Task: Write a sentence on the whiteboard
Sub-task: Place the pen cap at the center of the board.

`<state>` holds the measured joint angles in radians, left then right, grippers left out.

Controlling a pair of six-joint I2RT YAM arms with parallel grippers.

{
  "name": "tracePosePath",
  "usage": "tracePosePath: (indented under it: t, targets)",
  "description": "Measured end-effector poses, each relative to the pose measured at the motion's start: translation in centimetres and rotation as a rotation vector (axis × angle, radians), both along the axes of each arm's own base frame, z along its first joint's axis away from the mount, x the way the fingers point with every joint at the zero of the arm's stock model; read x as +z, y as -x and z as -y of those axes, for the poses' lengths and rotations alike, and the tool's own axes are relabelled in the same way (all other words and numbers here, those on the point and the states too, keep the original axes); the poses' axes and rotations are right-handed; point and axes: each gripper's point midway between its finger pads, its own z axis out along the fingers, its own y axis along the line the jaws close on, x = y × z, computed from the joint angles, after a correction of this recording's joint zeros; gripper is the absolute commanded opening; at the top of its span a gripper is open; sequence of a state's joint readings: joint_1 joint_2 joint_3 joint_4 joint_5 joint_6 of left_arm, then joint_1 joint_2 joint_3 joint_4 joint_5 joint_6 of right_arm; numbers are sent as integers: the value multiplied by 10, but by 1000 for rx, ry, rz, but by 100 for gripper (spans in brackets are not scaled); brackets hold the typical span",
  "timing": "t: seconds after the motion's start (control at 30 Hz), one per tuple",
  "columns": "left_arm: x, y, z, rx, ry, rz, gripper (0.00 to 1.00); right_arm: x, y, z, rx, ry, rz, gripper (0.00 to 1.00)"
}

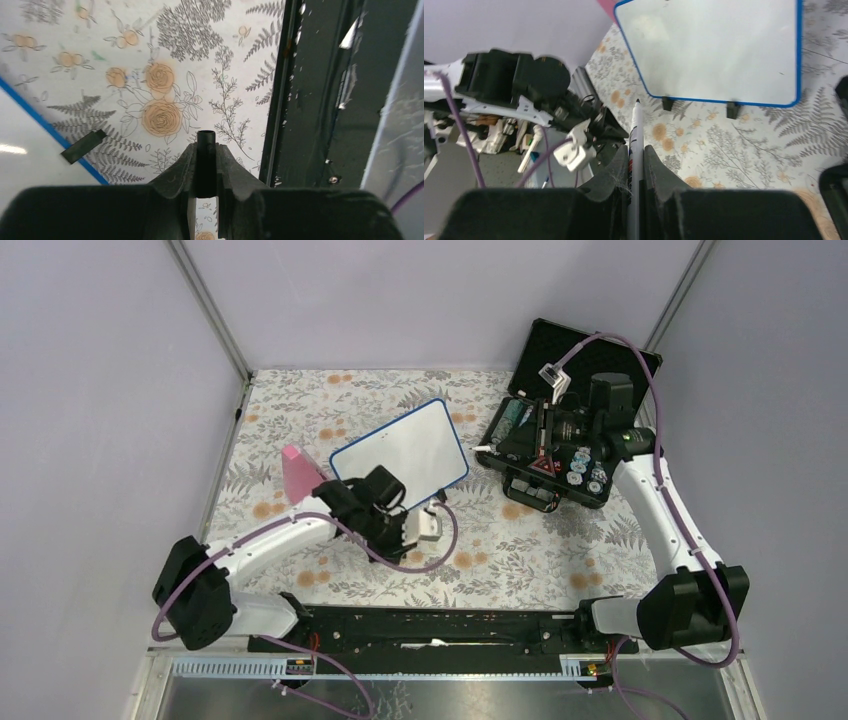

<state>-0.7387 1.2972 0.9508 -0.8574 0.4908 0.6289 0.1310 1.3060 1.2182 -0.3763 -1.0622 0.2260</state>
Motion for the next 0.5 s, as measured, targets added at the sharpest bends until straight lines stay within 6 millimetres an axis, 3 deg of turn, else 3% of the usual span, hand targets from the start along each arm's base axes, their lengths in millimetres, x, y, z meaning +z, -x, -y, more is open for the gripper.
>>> tracePosePath:
  t: [0.07,0.17,0.3,0.5]
  targets:
    - [-16,7,-1,-24,-53,20,3,-5,-5,4,-31,19,0,0]
    - [-35,1,-2,-14,-111,60,5,-13,-9,7,-60,41,-10,0]
    - [-48,-13,-1,10,-143,113,8,-26,-10,9,-81,63,-28,0]
    - [-73,-13,-6,3,-193,142,10,-46,-8,12,-89,90,-53,0]
